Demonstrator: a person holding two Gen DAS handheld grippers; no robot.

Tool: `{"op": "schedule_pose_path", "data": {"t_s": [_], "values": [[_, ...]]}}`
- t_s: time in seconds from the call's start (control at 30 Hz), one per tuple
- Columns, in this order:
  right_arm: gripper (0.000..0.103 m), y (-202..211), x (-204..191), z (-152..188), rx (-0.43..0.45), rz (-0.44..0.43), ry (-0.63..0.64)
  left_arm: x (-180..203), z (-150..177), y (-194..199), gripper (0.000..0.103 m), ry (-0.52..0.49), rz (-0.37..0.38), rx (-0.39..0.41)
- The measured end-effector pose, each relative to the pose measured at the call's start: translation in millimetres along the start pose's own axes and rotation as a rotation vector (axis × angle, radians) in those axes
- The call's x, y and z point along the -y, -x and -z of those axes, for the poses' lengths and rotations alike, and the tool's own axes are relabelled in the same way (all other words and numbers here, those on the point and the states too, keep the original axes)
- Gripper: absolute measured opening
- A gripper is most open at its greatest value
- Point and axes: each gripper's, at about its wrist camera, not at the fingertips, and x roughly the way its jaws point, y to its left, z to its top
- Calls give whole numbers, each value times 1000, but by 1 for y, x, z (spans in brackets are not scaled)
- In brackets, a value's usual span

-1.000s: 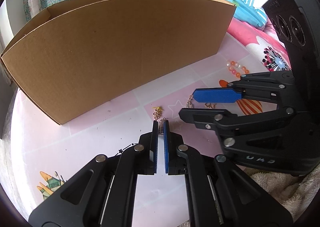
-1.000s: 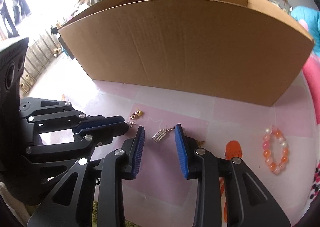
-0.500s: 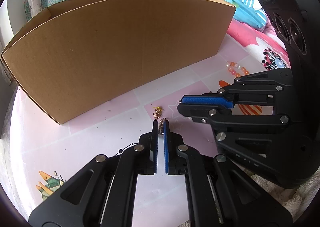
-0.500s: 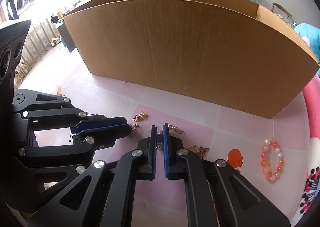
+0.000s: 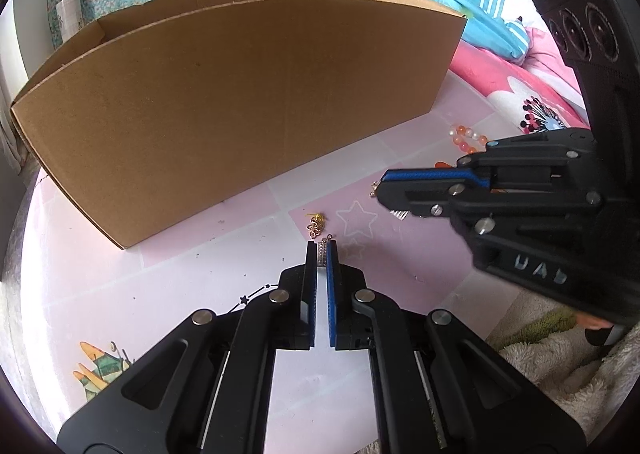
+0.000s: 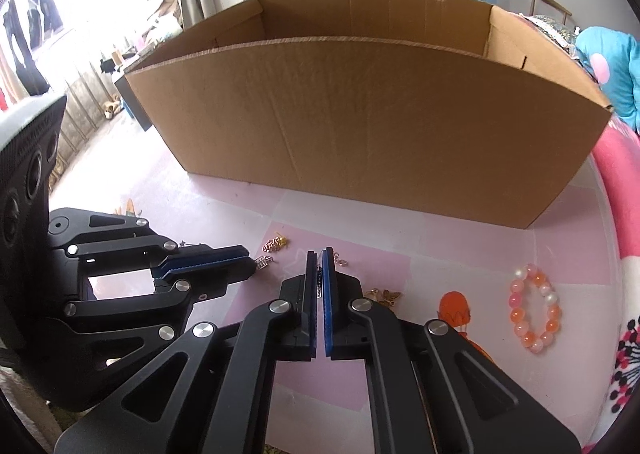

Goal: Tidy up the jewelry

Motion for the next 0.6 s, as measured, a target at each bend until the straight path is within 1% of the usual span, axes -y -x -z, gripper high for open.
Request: {"op": "schedule_pose_path", "data": {"t_s": [0.17,0.33,0.37,0.43,0.53,0.6], "values": [[3,13,3,-3,37,0,-10,0,1,12,3,1,-1,25],[3,21,-3,-3,70,-7,-13,0,1,15,4,14,-8,19],[3,23,-3,-2,72,-12,-14,0,0,14,5,18,-9,20],[3,24,-6,0,72,-19,-12,-1,-2,11,21,28,6,6],[3,25,-7,3,80,-28,-17,1,-6,1,21,25,-1,-11],[3,27,-7,4,88,-33,-24,3,-7,-7,21,13,-28,-44]]}}
